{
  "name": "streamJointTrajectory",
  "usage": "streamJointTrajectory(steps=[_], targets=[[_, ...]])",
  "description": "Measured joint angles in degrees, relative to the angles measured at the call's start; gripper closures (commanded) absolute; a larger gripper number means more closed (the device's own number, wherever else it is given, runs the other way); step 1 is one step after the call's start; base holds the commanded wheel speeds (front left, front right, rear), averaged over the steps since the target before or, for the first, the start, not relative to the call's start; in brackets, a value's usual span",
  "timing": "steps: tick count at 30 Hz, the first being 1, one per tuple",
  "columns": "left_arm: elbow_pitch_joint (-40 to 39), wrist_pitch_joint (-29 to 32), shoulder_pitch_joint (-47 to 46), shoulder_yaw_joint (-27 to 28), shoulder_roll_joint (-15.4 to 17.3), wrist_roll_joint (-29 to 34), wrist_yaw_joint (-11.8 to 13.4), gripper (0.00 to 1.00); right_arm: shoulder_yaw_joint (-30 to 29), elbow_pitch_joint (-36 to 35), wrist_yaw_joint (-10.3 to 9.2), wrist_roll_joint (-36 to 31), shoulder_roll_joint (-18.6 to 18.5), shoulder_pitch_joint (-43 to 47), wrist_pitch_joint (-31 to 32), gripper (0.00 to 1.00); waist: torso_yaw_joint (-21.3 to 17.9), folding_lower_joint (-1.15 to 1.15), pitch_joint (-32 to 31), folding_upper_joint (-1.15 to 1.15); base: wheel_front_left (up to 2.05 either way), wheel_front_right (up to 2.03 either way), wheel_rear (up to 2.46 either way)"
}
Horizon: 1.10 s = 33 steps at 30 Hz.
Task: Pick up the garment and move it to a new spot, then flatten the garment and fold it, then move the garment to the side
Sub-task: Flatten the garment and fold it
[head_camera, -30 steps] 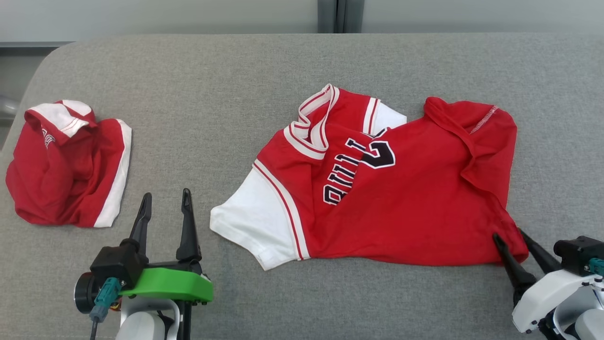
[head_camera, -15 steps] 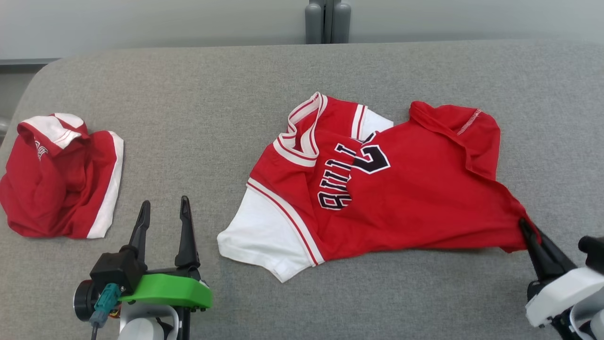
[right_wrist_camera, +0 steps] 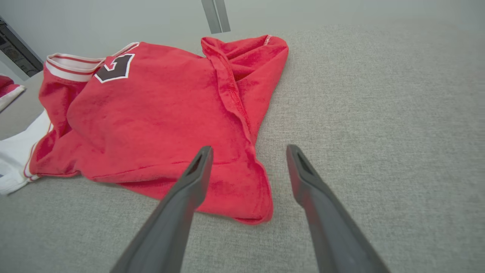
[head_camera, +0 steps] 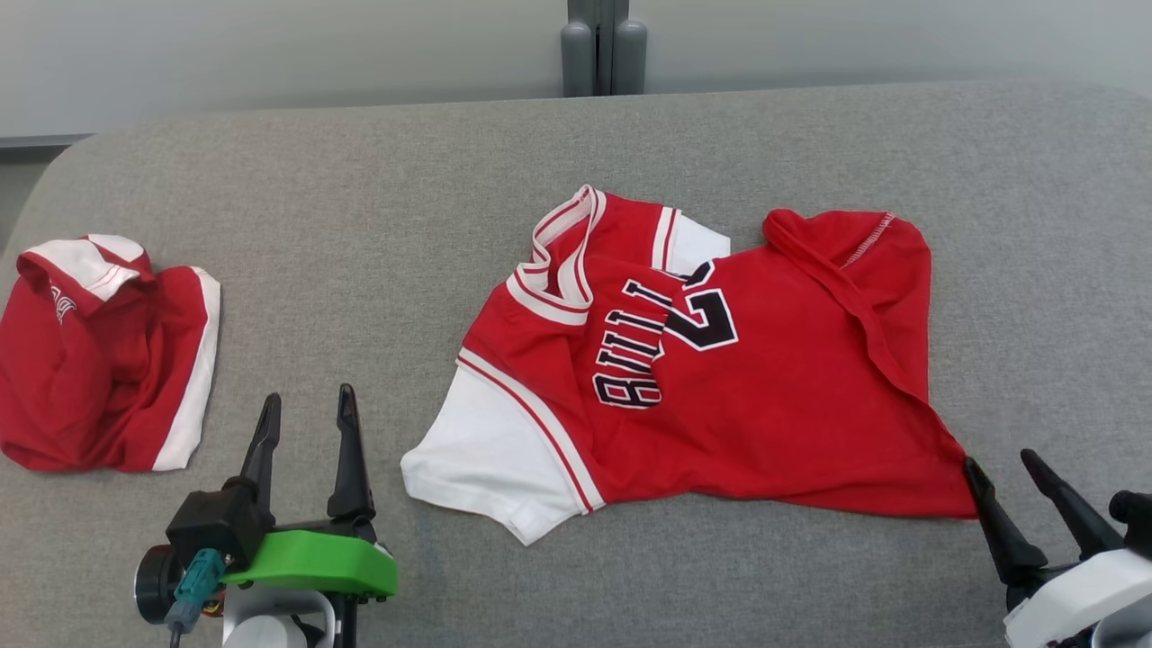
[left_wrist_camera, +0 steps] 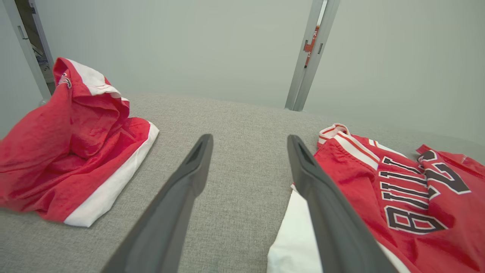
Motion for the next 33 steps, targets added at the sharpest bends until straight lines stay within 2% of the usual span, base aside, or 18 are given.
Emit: streamJointTrajectory(steps=[9,17,33], targets=[[0.34,0.0,1.14,1.82,0.0,0.63,-0.73,0.0,-6.32,-6.16,0.0,-6.47,4.54,0.22,-0.02,0.0,-0.89,0.0,-1.87,0.0,0.0,0.0,0.0],[0.46,0.0,1.73,2.74,0.03,2.81,-1.71,0.0,-9.18,-10.18,0.0,-12.55,9.02,0.54,-0.05,0.0,-1.39,0.0,-3.79,0.0,0.0,0.0,0.0],[1.0,0.0,4.59,4.0,1.58,4.12,-3.37,0.0,-12.69,-12.32,0.0,-17.53,13.94,4.78,0.26,0.0,-1.92,0.0,-7.97,0.0,0.0,0.0,0.0]])
